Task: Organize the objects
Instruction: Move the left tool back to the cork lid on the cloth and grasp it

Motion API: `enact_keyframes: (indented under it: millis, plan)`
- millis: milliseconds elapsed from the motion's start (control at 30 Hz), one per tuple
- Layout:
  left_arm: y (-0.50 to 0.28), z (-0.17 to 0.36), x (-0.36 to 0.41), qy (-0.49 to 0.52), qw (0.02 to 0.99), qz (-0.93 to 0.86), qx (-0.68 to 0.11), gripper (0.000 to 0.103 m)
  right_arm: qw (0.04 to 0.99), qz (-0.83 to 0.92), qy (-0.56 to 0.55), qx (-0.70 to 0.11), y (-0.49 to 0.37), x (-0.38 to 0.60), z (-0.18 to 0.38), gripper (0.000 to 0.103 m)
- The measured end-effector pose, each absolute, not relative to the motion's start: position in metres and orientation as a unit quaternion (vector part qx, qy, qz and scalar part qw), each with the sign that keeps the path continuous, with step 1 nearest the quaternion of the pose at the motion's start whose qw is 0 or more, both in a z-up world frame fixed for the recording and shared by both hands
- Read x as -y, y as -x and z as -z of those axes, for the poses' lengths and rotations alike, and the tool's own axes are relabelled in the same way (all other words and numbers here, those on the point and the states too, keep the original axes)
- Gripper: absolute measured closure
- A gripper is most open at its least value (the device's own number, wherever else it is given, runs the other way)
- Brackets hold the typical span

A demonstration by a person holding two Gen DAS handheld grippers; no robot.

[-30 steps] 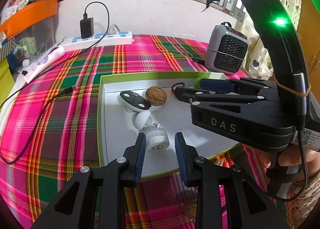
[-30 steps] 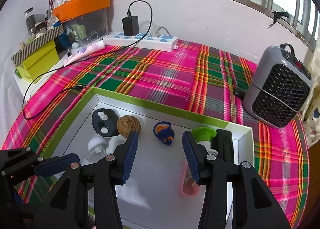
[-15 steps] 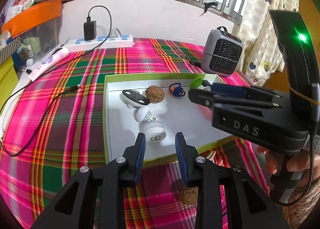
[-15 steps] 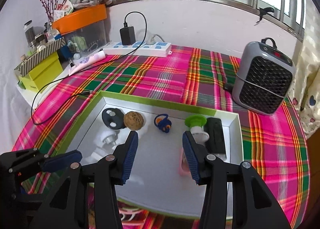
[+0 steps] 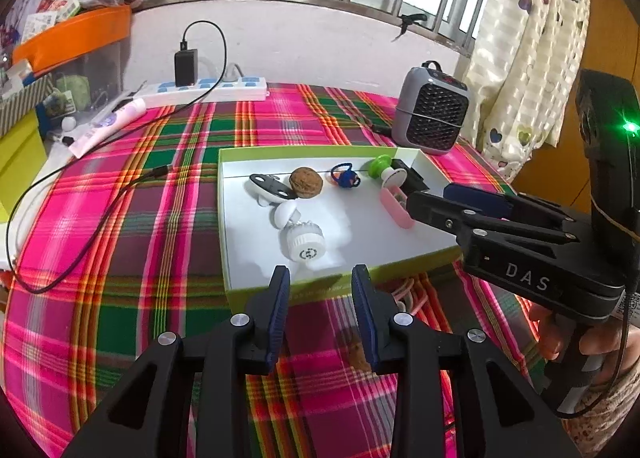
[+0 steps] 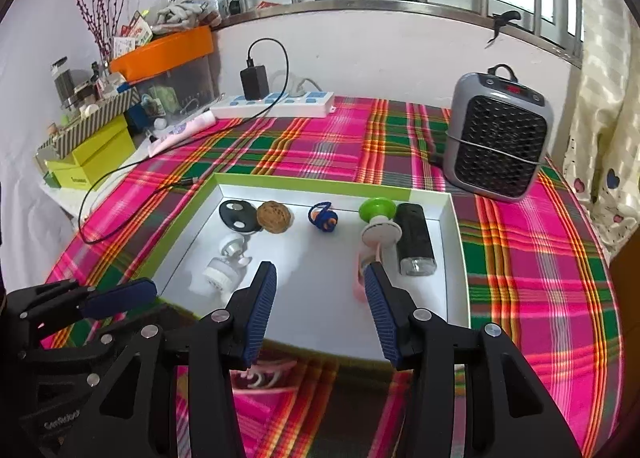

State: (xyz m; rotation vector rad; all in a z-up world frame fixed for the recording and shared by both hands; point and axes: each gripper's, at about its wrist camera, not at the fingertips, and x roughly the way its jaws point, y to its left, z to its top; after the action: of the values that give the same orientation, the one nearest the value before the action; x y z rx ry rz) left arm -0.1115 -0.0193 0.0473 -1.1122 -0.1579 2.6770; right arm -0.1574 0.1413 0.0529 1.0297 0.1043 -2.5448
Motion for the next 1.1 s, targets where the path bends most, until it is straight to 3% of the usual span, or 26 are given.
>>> enact_keyframes:
  millis: [767,1100]
  plan:
    - [0.089,-0.027,0.006,0.411,0.158,-0.896,0.056,0.058,0.189,0.907,-0.374,-0.027,0.121,-0.157,-0.037,0.055]
    - [0.093,-0.015,-0.005,0.427,0.164,-0.888,0.051,0.058,0.181,0.908,-0.378,-0.018,0.117,-0.165,-0.034,0.055]
